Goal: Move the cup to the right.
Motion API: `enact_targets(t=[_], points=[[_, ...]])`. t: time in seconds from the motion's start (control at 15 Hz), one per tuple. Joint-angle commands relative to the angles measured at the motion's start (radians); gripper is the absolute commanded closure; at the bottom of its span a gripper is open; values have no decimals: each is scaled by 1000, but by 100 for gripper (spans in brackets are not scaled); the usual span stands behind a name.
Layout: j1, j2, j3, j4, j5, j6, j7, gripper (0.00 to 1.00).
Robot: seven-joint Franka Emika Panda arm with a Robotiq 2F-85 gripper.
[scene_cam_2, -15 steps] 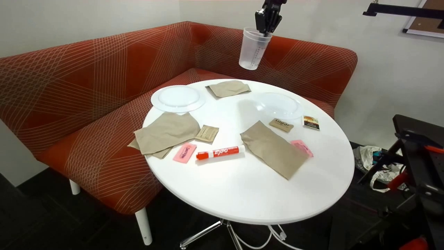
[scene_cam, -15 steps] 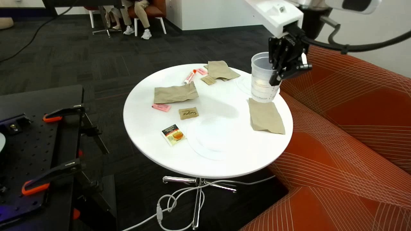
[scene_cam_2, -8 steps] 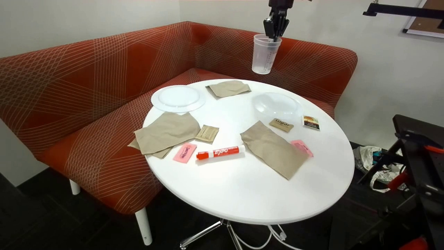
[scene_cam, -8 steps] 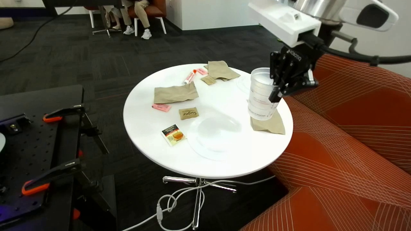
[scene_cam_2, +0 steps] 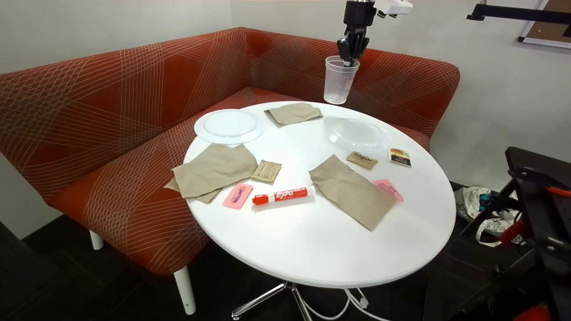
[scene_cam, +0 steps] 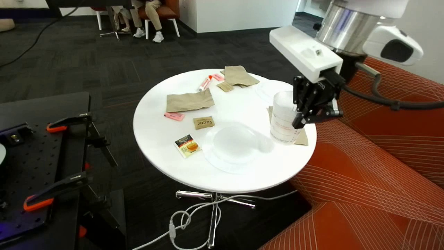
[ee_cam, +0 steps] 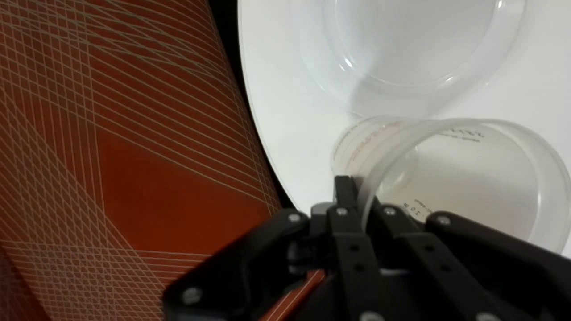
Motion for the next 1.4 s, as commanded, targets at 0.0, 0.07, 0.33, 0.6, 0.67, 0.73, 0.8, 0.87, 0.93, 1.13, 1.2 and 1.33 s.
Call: enact_targets(t=[0.0,0.07,0.33,0.6,0.67,0.73,0.8,0.87,0.93,1.13,1.2,1.33], points=[[-4,41,-13,32,-9,56,15,99],[-4,52,-17,36,-10,70,18,99],[-11,100,-15,68,-10,82,14,99],[-17,131,-12,90,-8,78,11,99],[-17,134,-11,91,-9,80,8,99],[-14,137,-11,92,-12,81,9,99],[-13,137,-10,94,-12,84,7,99],[-11,135,-10,92,-13,84,6,99],[-11,135,-9,92,-14,85,3,99],[-9,127,-7,84,-16,72,2,69],[-8,121,-7,78,-17,75,2,64],[-6,103,-8,55,-18,87,3,49]])
